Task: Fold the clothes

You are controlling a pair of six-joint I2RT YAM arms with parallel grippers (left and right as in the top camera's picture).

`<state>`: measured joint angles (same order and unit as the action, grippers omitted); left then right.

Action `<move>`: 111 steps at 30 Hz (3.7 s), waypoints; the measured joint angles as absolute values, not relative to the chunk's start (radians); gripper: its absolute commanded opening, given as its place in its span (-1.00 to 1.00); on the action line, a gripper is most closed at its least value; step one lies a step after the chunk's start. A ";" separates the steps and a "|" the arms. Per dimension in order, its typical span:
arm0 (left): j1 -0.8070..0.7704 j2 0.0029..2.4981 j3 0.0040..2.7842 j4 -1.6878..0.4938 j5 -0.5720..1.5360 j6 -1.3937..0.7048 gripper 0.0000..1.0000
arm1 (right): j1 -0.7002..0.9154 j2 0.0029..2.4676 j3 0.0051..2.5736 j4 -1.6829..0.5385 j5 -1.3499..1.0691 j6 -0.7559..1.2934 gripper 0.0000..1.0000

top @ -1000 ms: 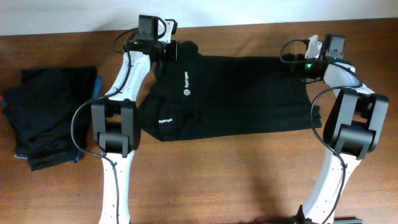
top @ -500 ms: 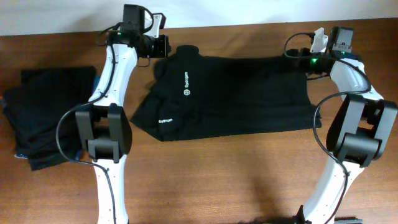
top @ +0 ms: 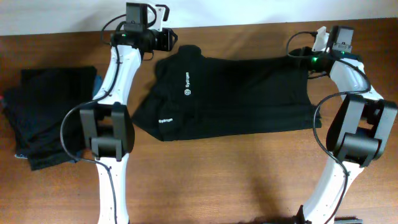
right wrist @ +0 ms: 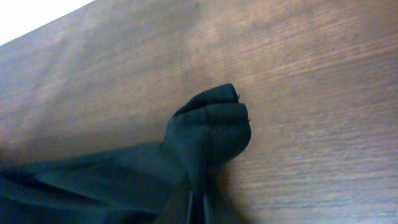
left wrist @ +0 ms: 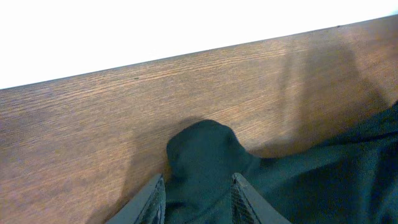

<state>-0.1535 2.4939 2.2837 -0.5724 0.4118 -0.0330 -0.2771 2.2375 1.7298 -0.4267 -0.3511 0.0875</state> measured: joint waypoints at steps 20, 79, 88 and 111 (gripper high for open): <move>-0.174 2.587 2.283 -0.529 0.414 -0.025 0.08 | -0.275 2.296 1.730 -0.262 -0.329 0.087 0.16; -0.172 2.682 2.441 -0.605 0.548 -0.021 -0.88 | -0.266 2.385 1.732 -0.232 -0.400 0.169 -0.71; -0.172 2.682 2.454 -0.633 0.550 -0.019 -0.88 | -0.266 2.357 1.732 -0.175 -0.406 0.181 -0.21; -0.172 2.683 2.454 -0.647 0.550 -0.019 -0.87 | -0.253 2.362 1.731 -0.091 -0.387 0.180 -0.28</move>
<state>-0.1719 2.6827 2.4538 -0.6472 0.5503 -0.0185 -0.2527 2.3615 1.7313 -0.0906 -0.3866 0.1802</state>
